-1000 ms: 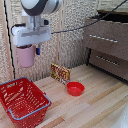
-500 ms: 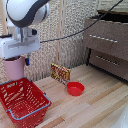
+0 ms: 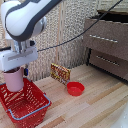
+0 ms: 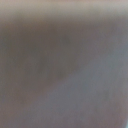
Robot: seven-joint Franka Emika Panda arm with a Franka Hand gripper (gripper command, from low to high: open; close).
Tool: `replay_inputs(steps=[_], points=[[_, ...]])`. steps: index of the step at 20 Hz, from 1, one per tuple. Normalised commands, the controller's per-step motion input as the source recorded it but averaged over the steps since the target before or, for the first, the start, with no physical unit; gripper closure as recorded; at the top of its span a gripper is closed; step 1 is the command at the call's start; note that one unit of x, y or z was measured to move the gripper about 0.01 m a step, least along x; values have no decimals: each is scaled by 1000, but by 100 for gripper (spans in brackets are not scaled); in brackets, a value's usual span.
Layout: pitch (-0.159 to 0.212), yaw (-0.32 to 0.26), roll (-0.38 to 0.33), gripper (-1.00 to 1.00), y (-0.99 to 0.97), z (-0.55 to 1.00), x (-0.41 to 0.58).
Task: Move your gripper towards the pink mug and hold it gently. Lift the pink mug from the surface. Position it above the basket, lowering it gently until it is placed inside. Release the grip on the pink mug, completing the task.
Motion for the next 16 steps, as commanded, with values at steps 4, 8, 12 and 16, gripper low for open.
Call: replay_inputs(steps=[4,8,12,16], points=[[-93,77,18,100,-146,-594,4],[-81,54,13,100,-22,-602,74],[-67,18,28,100,91,-554,34],[-98,0,17,-100,226,-482,0]])
